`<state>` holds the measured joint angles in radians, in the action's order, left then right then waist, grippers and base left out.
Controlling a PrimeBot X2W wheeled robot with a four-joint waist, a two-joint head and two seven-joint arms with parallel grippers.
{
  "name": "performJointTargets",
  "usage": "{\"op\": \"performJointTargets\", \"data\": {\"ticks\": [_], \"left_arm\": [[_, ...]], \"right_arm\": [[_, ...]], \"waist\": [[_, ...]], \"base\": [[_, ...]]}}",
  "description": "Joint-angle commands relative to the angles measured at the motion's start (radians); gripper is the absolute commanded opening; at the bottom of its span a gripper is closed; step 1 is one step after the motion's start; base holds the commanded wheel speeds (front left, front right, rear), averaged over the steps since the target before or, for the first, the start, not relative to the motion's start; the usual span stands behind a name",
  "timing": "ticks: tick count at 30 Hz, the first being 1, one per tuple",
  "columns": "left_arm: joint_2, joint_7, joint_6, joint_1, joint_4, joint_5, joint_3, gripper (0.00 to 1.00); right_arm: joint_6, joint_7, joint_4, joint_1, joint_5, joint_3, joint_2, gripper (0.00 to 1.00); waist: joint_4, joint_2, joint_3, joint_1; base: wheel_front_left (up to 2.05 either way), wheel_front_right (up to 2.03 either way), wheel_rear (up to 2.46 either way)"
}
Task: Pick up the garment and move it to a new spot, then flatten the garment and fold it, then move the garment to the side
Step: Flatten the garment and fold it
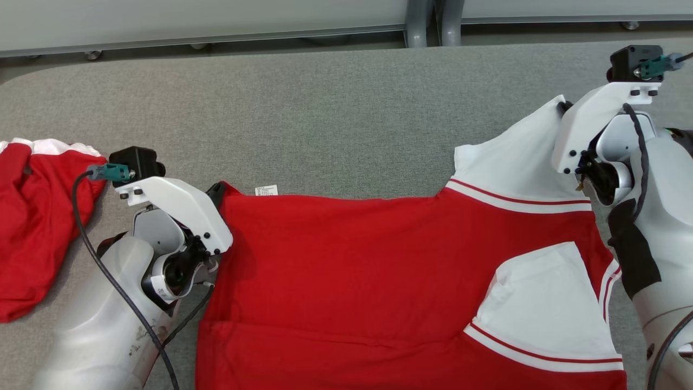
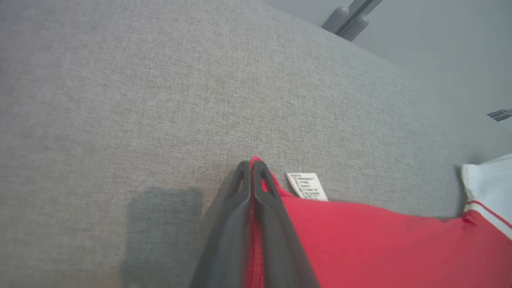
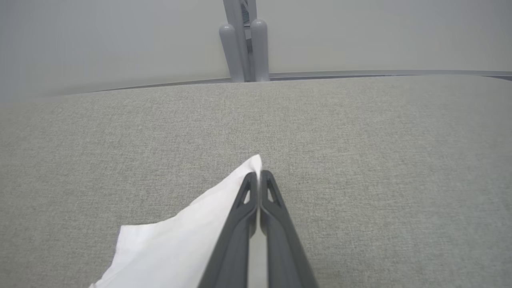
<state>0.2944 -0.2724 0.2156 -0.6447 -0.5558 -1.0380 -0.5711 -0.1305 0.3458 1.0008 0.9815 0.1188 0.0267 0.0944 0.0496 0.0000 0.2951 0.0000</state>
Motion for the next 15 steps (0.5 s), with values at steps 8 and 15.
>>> {"op": "performJointTargets", "data": {"ticks": [8, 15], "left_arm": [[0.006, 0.022, -0.031, 0.036, -0.023, -0.078, 0.074, 0.0], [0.008, 0.032, -0.059, 0.059, -0.036, -0.105, 0.093, 0.0]], "right_arm": [[0.0, -0.04, -0.07, -0.052, 0.063, -0.057, 0.067, 0.0], [0.0, -0.072, -0.09, -0.089, 0.097, -0.075, 0.069, 0.0]], "waist": [[-0.02, 0.0, -0.009, 0.0], [-0.019, 0.0, -0.039, 0.0]], "base": [[0.0, 0.0, 0.0], [0.0, 0.0, 0.0]]}}
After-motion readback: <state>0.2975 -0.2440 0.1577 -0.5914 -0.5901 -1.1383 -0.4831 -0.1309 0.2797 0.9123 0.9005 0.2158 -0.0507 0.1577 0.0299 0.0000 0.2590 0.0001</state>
